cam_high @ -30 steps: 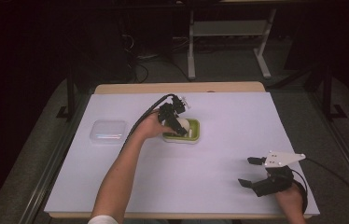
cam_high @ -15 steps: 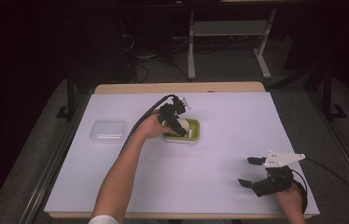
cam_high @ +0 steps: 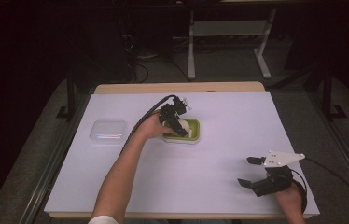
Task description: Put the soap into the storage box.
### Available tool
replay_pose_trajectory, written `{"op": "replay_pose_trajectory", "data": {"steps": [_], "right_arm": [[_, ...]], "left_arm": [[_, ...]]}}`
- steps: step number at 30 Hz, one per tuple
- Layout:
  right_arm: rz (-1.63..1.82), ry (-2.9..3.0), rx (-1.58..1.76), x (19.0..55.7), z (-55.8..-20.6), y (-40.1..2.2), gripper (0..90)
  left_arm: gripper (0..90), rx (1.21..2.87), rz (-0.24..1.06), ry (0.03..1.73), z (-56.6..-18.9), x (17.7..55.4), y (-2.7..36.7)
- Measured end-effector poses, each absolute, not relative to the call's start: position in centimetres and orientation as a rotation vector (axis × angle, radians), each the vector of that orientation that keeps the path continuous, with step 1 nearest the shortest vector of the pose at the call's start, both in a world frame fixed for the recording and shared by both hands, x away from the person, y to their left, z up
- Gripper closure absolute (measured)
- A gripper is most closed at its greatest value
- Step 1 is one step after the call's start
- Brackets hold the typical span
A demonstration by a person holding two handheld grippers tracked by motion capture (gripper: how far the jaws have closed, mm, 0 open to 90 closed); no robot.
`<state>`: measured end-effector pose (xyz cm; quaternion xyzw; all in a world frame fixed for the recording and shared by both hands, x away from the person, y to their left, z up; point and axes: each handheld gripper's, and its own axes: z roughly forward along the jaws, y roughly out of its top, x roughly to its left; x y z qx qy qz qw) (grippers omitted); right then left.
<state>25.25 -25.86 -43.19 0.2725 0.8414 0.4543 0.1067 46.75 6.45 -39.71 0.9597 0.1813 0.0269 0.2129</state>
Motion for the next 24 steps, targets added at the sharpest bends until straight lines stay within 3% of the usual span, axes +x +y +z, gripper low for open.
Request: {"op": "replay_pose_trajectory", "data": {"steps": [24], "right_arm": [[1.343,2.484,0.796,25.2,-43.2,-25.6,13.0]], "left_arm": [[24.1,2.597,0.096,0.469,-36.7,44.6,7.7]]}}
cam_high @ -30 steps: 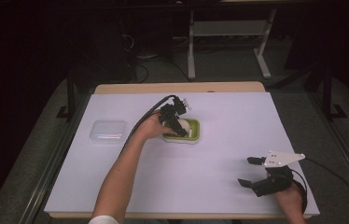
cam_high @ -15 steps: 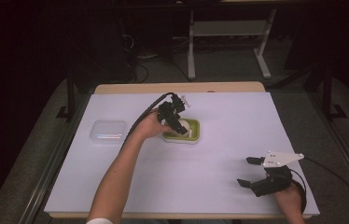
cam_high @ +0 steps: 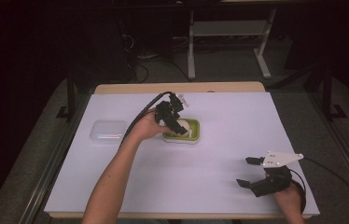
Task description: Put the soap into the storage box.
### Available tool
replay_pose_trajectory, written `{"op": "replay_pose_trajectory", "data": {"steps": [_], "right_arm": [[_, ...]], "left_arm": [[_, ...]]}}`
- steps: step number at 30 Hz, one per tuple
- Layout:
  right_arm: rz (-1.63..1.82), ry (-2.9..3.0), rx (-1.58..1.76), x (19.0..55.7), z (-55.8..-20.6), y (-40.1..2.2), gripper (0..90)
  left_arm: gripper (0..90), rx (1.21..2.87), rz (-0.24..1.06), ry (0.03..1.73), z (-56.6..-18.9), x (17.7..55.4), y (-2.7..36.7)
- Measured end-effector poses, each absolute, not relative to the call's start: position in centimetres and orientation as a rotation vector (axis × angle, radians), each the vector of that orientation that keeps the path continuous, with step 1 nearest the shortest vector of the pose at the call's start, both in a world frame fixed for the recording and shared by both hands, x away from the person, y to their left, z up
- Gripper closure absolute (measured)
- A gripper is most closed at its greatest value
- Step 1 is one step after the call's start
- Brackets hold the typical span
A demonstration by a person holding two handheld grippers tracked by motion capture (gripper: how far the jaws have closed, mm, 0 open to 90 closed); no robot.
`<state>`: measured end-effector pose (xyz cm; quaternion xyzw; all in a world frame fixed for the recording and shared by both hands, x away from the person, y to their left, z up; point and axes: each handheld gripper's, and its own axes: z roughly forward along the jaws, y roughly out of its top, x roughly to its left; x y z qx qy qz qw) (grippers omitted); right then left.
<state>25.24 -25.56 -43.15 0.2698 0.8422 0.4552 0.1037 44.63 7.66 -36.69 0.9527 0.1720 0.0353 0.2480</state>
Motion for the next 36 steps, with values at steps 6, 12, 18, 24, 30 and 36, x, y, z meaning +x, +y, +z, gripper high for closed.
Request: {"op": "replay_pose_trajectory", "data": {"steps": [6,12,18,24,30,36], "right_arm": [[1.351,2.485,0.806,25.3,-43.2,-25.4,13.0],[1.345,2.493,0.81,25.4,-43.3,-25.1,13.0],[1.336,2.493,0.813,25.3,-43.4,-25.1,13.0],[1.334,2.487,0.818,25.4,-43.4,-25.2,13.0],[1.328,2.484,0.826,25.4,-43.4,-25.3,13.0],[1.321,2.482,0.837,25.4,-43.3,-25.3,13.0]], "left_arm": [[23.8,2.578,0.089,0.458,-36.2,43.9,8.6],[23.4,2.558,0.094,0.457,-35.9,43.3,9.3],[23.4,2.551,0.105,0.473,-36.0,42.4,10.1],[23.4,2.542,0.101,0.483,-36.1,41.6,11.0],[23.3,2.534,0.111,0.476,-36.0,40.6,11.8],[23.3,2.516,0.101,0.493,-36.2,39.8,12.8]]}}
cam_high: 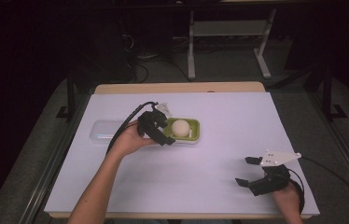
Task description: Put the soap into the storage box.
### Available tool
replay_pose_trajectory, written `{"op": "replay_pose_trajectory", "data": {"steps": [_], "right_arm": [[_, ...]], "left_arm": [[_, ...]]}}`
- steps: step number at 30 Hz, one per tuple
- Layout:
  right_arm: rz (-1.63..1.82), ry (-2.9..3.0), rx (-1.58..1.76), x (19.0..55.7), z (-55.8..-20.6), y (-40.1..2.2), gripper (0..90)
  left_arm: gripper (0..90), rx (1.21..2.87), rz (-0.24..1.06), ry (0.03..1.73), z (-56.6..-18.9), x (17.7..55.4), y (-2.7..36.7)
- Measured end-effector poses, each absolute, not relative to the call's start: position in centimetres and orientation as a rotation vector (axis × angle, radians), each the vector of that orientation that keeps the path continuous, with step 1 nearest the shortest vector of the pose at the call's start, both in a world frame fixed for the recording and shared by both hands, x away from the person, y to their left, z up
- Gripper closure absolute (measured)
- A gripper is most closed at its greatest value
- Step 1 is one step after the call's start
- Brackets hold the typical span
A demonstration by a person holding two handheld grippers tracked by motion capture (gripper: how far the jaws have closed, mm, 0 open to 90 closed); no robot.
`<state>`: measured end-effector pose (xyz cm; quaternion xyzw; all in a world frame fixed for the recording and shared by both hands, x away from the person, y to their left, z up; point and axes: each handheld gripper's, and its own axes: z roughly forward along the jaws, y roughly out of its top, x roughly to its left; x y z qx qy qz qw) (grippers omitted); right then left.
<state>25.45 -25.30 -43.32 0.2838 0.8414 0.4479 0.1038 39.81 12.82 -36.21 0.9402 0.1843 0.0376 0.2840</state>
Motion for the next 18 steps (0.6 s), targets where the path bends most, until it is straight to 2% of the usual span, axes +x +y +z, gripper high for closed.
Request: {"op": "replay_pose_trajectory", "data": {"steps": [18], "right_arm": [[1.291,2.471,0.885,25.5,-43.7,-25.5,13.0]], "left_arm": [[22.8,2.487,0.102,0.501,-36.9,37.3,15.5]]}}
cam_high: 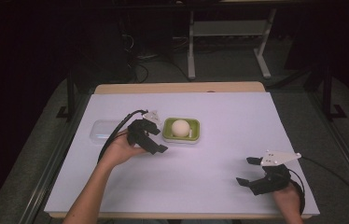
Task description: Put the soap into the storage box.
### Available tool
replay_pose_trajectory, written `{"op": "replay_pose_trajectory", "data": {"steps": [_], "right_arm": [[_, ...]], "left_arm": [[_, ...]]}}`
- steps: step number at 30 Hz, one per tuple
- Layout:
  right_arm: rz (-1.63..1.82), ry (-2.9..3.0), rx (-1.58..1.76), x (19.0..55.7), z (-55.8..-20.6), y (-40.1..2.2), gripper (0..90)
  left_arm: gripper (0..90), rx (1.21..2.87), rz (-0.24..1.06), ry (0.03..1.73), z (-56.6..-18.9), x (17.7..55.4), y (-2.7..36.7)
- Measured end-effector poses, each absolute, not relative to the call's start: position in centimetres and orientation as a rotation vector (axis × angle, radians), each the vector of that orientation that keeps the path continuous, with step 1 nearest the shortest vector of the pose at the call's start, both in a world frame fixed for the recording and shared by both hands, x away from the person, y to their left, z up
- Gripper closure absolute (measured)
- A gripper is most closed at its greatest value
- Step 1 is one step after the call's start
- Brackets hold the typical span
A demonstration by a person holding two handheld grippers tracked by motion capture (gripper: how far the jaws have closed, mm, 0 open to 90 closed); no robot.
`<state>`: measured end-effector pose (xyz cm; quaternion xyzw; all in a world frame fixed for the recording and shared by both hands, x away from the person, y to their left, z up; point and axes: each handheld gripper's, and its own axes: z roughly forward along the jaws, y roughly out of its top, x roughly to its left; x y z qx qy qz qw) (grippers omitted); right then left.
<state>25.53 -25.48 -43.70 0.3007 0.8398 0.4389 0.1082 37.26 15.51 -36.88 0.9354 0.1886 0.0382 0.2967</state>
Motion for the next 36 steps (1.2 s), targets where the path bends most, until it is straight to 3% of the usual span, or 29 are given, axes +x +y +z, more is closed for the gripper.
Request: {"op": "replay_pose_trajectory", "data": {"steps": [36], "right_arm": [[1.282,2.491,0.928,25.6,-44.2,-25.7,13.0]], "left_arm": [[21.1,2.422,0.132,0.564,-38.9,32.4,21.4]]}}
